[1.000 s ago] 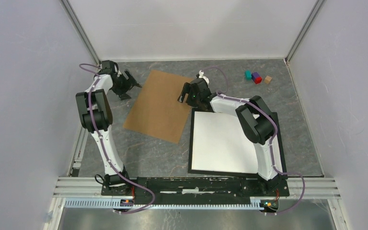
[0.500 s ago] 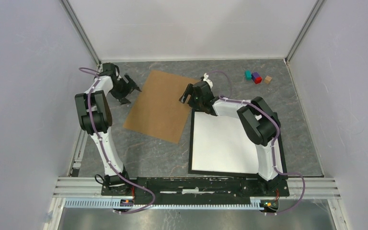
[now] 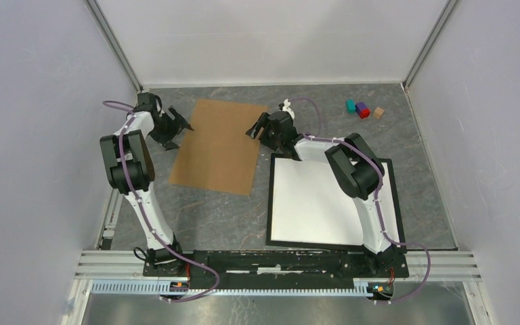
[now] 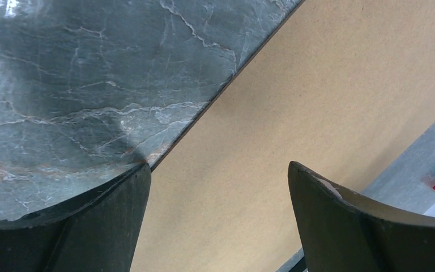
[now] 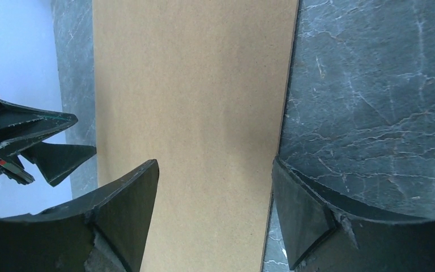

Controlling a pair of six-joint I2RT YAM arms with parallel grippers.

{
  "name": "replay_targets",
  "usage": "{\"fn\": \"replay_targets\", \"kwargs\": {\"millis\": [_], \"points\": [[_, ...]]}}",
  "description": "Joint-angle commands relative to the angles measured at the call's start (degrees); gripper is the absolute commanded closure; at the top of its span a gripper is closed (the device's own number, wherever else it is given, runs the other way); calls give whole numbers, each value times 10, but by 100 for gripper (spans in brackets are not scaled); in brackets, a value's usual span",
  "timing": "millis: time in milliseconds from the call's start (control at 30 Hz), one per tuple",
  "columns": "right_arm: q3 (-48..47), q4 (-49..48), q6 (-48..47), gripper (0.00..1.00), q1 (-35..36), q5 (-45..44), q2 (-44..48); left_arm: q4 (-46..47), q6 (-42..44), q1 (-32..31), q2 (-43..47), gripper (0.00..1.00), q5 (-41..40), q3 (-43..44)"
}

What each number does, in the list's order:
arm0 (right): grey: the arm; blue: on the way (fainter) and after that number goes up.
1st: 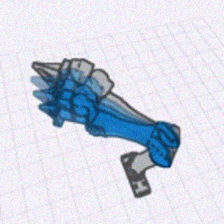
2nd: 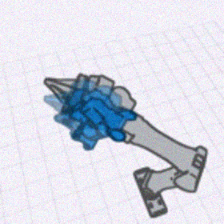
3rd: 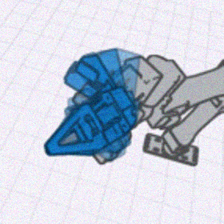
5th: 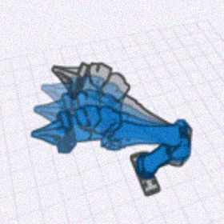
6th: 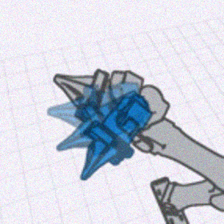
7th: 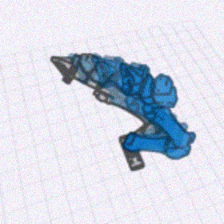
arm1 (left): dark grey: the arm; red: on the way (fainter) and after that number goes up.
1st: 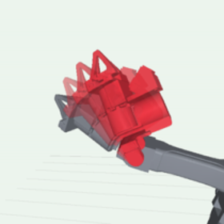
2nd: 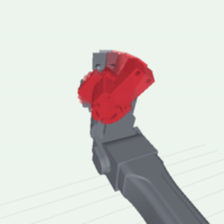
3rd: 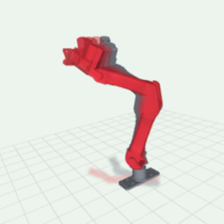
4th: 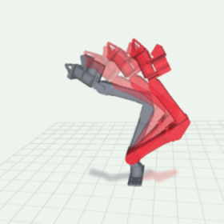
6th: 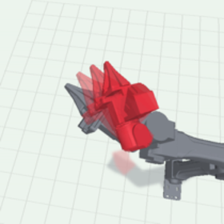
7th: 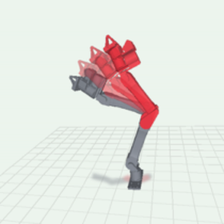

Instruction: Put the photo into the frame

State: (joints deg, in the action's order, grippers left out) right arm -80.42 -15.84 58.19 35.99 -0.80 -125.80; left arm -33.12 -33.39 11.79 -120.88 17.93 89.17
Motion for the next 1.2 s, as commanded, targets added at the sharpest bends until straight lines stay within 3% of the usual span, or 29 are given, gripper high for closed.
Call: {"fn": "replay_targets", "kwargs": {"millis": [0, 333, 700, 800, 967, 1100, 1167], "points": [[-53, -116, 64, 23, 69, 128, 25, -41, -42, -25, 5, 4, 58, -61], [12, -122, 108, 24, 101, 95, 120, -13, -55, -33, 85, 4, 72, -143], [271, -128, 121, 21, 87, 13, 295, 30, -85, -128, 157, 4, 95, -244], [301, -96, 44, 21, 65, 44, 324, 60, -103, -143, 179, 4, 85, -294], [210, 185, -250, 11, 27, 70, 361, 48, -80, -142, 204, 3, 57, -311], [278, 249, -380, 8, -47, 104, 441, 42, -56, -148, 238, 3, 64, -317], [328, 235, -418, 5, -97, 151, 481, 40, -33, -160, 254, 3, 73, -320]]}}
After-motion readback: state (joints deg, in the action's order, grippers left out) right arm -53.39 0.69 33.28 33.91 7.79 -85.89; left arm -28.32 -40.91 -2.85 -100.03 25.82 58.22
